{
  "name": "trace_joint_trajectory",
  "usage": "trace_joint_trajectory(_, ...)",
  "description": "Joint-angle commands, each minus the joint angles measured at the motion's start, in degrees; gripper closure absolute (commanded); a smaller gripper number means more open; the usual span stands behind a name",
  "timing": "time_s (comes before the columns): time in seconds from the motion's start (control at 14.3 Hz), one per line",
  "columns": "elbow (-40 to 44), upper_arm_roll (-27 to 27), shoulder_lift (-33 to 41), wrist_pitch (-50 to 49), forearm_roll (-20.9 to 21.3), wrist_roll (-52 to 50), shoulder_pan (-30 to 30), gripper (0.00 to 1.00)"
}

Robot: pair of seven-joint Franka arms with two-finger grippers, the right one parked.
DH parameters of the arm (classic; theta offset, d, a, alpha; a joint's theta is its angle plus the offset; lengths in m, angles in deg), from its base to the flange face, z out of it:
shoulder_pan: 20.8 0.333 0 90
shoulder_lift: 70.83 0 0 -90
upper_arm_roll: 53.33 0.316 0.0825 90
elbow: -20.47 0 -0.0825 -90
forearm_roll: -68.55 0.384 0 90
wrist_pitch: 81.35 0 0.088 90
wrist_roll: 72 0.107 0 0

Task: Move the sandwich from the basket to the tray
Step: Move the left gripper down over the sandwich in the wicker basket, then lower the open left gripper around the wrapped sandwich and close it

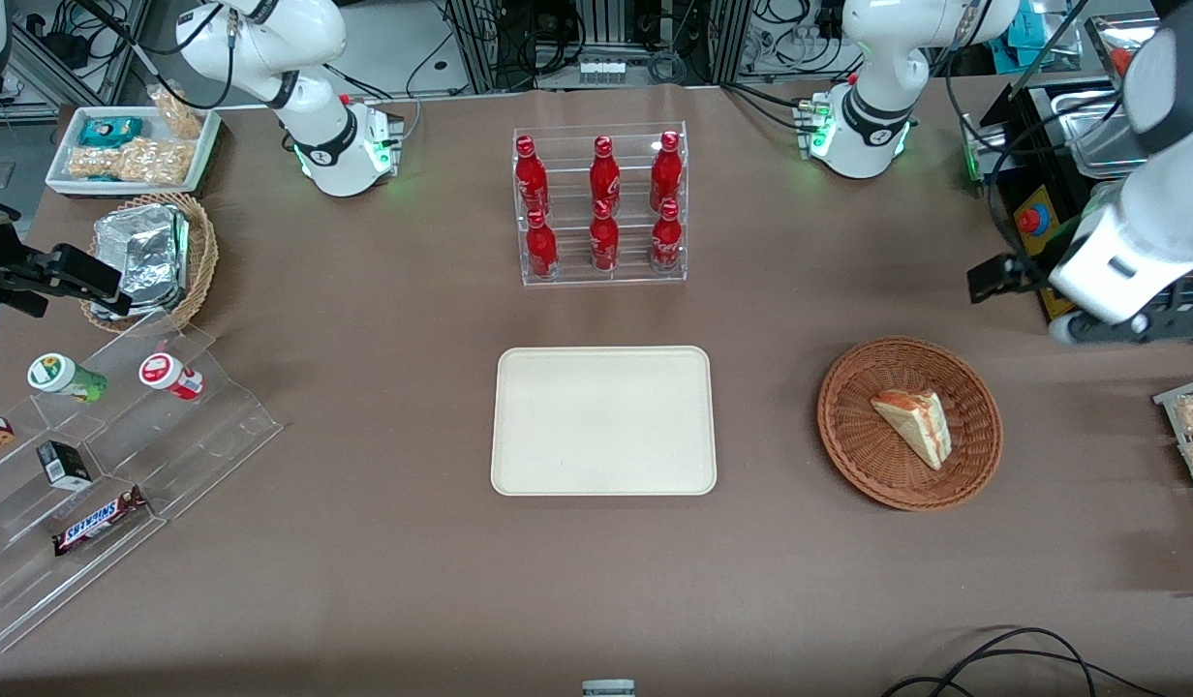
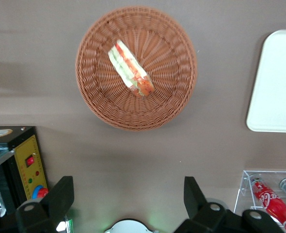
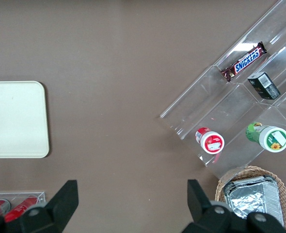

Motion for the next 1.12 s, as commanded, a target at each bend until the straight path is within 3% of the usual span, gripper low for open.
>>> trace_joint_trajectory(0.0, 0.66, 0.01, -5.77, 2.80, 0.60, -1.71, 0.05, 0.00)
trace_joint_trajectory(0.56, -2.76, 1.15, -14.83, 15.72, 1.74, -8.20, 0.93, 0.00)
trace_joint_trajectory(0.91, -3.99, 1.24, -18.70, 21.70, 3.58, -35.51, 0.76, 0.00)
trace_joint_trajectory(1.05, -7.84, 1.24, -18.09, 24.76, 3.94, -39.94, 0.76, 0.00)
